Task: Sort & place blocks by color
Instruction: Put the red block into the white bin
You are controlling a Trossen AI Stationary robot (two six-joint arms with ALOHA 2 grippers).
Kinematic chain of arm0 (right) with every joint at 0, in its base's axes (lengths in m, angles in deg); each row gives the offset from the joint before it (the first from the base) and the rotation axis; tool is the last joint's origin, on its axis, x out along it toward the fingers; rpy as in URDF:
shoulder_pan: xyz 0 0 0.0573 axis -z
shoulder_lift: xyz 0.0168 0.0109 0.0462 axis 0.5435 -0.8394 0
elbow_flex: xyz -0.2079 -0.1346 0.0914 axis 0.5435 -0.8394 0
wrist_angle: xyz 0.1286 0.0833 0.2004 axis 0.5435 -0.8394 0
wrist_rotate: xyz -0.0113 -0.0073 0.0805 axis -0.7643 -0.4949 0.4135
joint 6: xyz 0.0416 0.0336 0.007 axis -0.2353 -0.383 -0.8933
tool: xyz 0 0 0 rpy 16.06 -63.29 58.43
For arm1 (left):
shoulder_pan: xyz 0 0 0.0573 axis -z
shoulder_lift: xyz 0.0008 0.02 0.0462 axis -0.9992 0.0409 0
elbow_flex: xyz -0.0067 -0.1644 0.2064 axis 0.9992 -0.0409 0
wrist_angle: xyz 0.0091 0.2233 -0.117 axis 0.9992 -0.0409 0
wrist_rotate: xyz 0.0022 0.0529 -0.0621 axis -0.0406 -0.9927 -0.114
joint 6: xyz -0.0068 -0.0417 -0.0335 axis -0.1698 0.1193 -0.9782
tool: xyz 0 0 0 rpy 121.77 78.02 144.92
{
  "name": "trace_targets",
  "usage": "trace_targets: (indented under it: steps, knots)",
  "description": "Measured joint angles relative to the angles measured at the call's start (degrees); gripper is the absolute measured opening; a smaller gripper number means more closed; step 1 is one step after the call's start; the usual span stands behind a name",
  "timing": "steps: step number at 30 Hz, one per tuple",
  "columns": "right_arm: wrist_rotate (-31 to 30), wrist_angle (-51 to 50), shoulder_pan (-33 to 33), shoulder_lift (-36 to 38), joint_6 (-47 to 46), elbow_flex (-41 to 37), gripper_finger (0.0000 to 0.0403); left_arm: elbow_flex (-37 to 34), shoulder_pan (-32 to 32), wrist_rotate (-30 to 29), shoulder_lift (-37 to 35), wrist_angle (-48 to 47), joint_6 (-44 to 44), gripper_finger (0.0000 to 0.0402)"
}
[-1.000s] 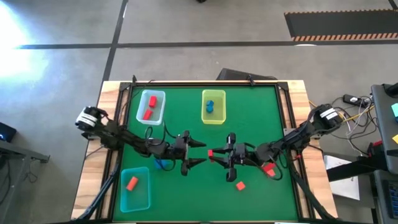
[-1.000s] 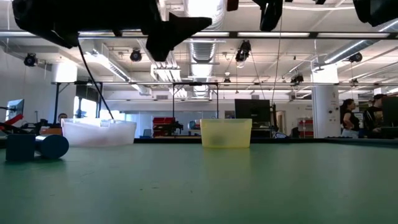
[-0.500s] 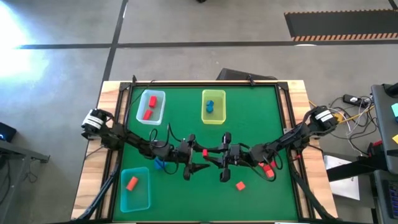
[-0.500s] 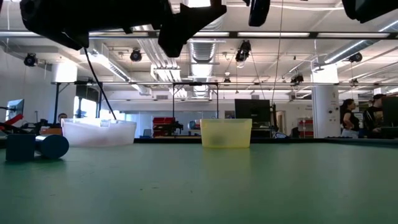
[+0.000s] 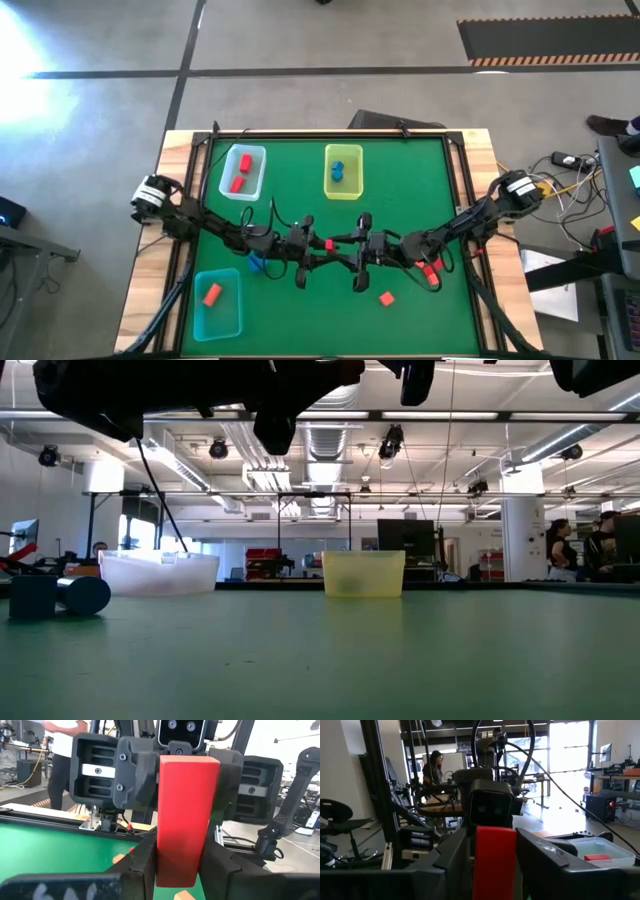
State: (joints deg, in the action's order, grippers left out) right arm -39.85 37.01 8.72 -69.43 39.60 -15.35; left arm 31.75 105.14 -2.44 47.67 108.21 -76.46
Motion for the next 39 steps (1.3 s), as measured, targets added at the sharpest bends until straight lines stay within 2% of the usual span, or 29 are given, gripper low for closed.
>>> trace_targets:
  steps: [5,9,16,20,24,26,31,39]
  knots:
    - [-0.24,-1.34,0.0,1.17,0.21,-0.02,0.0195,-0.04,-0.57,-1.28,-0.92,-5.25,-0.86,0.0093]
    - [-1.52,-6.38,-0.15,4.33,-0.69,-0.04,0.0218,-0.24,-1.4,-7.81,-4.98,-17.89,-2.04,0.0093]
    - [-10.91,-20.05,-1.52,10.49,-4.2,-0.04,0.0236,0.51,-6.96,-24.23,-19.3,-61.25,-12.84,0.0093]
    - [-11.85,-23.66,-1.8,11.89,-5.86,-0.04,0.0236,0.15,-15.03,-25.52,-25.84,-82.9,-22.32,0.0093]
    - [-11.89,-24.06,-1.79,11.84,-6.51,-0.04,0.0233,0.2,-24.73,-24.2,-28.45,-99.91,-28.16,0.0094]
    - [-11.89,-24.15,-1.79,11.62,-6.55,-0.04,0.0231,0.15,-29.33,-22.74,-28.79,-103.77,-28.76,0.0094]
    - [-11.89,-24.48,-1.79,11.34,-6.81,-0.04,0.0232,-0.92,-37.13,-20.51,-28.14,-105.42,-26.96,0.0095]
    - [-11.93,-25.53,-1.79,11.32,-7.48,-0.04,0.0233,-0.98,-39.66,-20.22,-27.28,-105.67,-25.64,0.0111]
